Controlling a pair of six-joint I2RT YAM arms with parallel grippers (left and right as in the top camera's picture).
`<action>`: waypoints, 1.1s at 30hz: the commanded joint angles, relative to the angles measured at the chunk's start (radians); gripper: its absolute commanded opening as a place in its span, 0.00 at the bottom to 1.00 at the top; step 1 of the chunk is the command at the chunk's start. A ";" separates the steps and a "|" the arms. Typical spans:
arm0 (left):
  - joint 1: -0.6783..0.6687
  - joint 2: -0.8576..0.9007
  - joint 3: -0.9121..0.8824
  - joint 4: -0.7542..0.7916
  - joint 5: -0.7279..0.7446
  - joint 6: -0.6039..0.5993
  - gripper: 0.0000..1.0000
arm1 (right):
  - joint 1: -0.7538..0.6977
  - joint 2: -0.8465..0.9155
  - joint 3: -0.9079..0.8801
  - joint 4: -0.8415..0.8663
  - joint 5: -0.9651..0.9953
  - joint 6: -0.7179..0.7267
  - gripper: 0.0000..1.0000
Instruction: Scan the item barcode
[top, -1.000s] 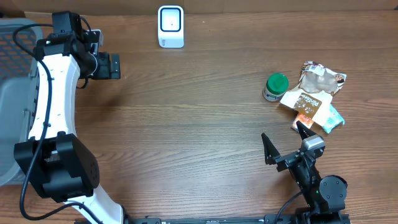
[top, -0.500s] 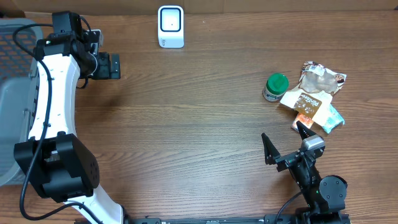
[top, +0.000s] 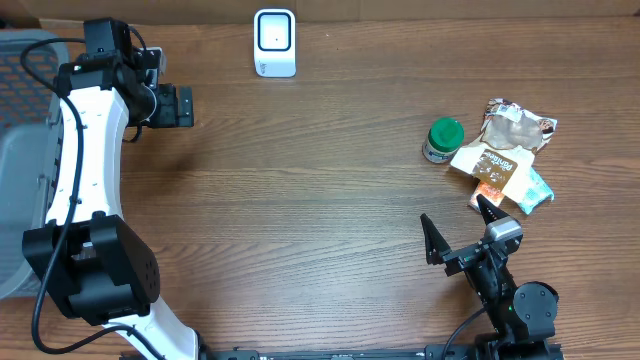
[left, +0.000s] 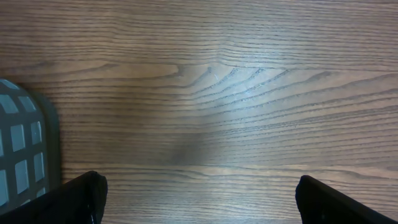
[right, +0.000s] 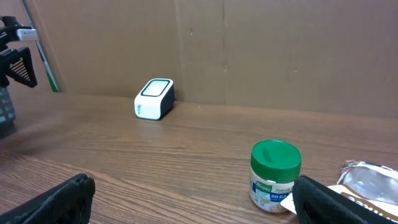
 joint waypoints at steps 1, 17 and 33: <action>0.002 -0.008 0.011 0.002 -0.002 0.019 1.00 | -0.002 -0.013 -0.011 0.002 0.006 -0.003 1.00; -0.054 -0.338 -0.014 0.002 -0.002 0.019 0.99 | -0.002 -0.013 -0.011 0.002 0.006 -0.003 1.00; -0.136 -0.886 -0.518 0.161 -0.036 0.030 1.00 | -0.002 -0.013 -0.011 0.002 0.006 -0.003 1.00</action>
